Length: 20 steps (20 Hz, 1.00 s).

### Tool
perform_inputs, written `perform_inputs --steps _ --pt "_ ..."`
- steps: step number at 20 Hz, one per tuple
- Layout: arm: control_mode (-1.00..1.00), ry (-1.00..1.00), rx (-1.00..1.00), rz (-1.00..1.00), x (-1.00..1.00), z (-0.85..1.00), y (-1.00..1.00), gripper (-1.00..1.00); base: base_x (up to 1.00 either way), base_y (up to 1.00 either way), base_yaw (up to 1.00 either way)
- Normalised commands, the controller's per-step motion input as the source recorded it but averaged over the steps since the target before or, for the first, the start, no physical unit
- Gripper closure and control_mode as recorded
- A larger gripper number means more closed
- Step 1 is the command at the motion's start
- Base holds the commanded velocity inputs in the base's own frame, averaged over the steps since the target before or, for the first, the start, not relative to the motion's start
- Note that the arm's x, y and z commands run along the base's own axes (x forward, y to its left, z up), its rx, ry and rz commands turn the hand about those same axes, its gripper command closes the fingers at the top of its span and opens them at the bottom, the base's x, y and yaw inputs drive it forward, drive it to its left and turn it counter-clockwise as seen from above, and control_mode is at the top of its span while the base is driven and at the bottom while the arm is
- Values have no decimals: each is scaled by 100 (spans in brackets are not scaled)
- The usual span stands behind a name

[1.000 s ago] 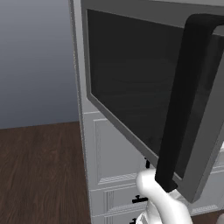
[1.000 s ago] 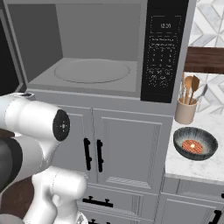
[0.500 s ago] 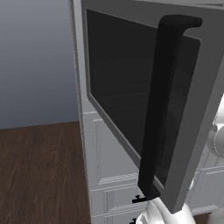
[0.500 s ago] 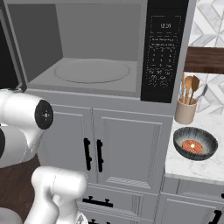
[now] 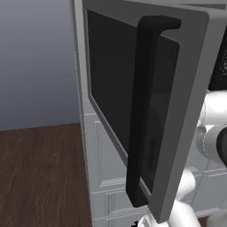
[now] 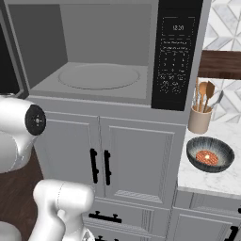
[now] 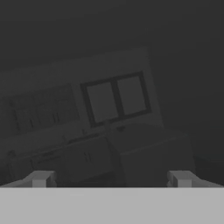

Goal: Open the microwave, place the bowl with waffle inside the microwave, then close the microwave door and turn it on.

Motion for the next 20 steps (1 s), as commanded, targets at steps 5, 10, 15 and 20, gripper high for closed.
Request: perform_inputs --steps 5,10,15,20 --pt "-100 0 0 0 22 -17 26 -100 0 0 0" --pt "-100 0 0 0 7 -3 5 -100 0 0 0" --pt "-100 0 0 -1 0 0 -20 -100 0 0 0" --pt "-100 2 0 -27 0 0 -97 -100 0 0 0"
